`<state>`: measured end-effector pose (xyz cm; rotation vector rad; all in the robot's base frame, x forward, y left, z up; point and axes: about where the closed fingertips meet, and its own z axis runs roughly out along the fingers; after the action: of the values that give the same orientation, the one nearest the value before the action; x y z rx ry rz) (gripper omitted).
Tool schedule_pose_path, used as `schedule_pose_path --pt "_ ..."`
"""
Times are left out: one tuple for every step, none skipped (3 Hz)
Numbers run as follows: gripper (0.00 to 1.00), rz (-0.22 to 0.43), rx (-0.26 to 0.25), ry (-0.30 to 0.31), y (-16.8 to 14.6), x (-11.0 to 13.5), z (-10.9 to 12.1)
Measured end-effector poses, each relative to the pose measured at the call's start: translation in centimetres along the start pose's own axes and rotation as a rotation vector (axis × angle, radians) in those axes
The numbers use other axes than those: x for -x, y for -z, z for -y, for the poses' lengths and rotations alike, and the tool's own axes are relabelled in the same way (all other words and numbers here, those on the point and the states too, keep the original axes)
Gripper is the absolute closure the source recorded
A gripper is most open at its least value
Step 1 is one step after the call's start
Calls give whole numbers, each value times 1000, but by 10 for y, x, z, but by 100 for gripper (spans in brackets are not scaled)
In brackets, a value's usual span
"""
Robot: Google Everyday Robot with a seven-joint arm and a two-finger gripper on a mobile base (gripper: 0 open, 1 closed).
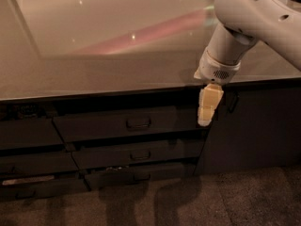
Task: Open top drawer
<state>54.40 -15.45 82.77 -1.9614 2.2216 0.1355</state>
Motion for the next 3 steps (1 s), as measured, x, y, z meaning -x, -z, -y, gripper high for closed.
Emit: schedule_pose_path --pt "0 -2 -4 3 -1 2 -3" --pt "0 -13 -6 16 -13 2 -20" --pt "0 -23 10 41 -40 -2 -56"
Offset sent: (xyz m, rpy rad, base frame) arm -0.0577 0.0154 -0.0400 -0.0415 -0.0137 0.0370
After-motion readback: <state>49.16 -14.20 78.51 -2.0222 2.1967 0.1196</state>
